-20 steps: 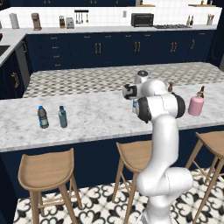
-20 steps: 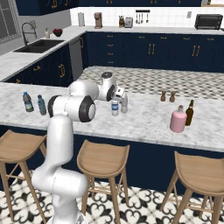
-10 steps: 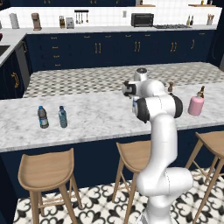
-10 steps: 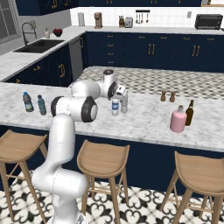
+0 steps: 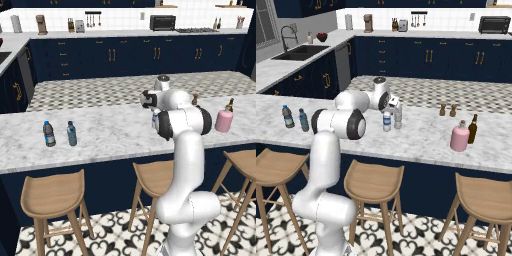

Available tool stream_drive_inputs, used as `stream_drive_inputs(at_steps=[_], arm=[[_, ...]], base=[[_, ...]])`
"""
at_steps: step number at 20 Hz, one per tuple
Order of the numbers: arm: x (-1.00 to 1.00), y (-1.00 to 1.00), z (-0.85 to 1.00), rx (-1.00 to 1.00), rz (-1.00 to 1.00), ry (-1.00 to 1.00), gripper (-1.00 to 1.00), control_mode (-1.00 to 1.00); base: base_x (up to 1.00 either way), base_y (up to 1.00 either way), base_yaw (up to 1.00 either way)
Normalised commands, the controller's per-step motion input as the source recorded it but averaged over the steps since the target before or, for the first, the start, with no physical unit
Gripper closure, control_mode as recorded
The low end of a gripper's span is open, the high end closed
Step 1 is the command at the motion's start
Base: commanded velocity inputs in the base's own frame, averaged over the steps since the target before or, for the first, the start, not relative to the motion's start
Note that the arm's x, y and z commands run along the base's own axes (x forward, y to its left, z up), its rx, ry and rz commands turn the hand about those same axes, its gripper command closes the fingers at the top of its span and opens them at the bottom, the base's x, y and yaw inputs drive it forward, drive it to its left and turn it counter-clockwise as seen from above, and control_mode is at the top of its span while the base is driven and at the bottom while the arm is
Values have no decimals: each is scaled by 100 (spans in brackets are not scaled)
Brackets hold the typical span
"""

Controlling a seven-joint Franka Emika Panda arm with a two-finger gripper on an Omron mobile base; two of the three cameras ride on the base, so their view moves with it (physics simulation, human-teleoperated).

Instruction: Move the plastic bottles in the middle to the plastics group, and the glass bottles in the middle to the glass group.

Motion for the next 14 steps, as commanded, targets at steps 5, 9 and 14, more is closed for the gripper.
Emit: stream_drive_inputs(at_steps=[5, 9, 14], arm=[[-38, 31, 24, 0, 7, -12, 100, -100], [-42, 17, 29, 0, 5, -7, 100, -100], [-48, 0, 42, 0, 0, -1, 100, -100]], base=[[0, 0, 0], [0, 0, 0], [0, 0, 0]])
